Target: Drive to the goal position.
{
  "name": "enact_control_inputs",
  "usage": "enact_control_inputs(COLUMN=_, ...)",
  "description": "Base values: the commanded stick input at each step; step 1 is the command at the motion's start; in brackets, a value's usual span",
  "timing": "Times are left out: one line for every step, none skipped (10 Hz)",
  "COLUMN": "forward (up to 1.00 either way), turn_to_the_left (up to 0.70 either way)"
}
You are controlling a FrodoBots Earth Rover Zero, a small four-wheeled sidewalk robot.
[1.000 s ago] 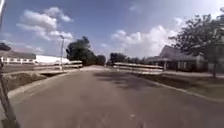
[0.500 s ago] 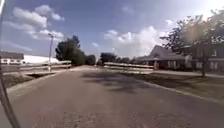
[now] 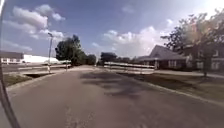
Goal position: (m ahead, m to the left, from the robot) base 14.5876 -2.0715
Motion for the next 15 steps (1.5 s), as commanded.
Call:
enact_control_inputs(forward=0.7, turn_to_the_left=0.35)
enact_control_inputs(forward=0.7, turn_to_the_left=0.35)
enact_control_inputs(forward=0.7, turn_to_the_left=0.35)
enact_control_inputs(forward=0.7, turn_to_the_left=0.26)
enact_control_inputs(forward=0.7, turn_to_the_left=0.08)
enact_control_inputs(forward=0.7, turn_to_the_left=0.0)
enact_control_inputs(forward=0.7, turn_to_the_left=0.0)
enact_control_inputs(forward=0.7, turn_to_the_left=0.0)
enact_control_inputs(forward=0.7, turn_to_the_left=0.0)
enact_control_inputs(forward=0.7, turn_to_the_left=0.0)
enact_control_inputs(forward=0.7, turn_to_the_left=0.0)
enact_control_inputs(forward=0.7, turn_to_the_left=-0.05)
enact_control_inputs(forward=0.7, turn_to_the_left=-0.1)
enact_control_inputs(forward=0.7, turn_to_the_left=-0.15)
enact_control_inputs(forward=0.7, turn_to_the_left=-0.21)
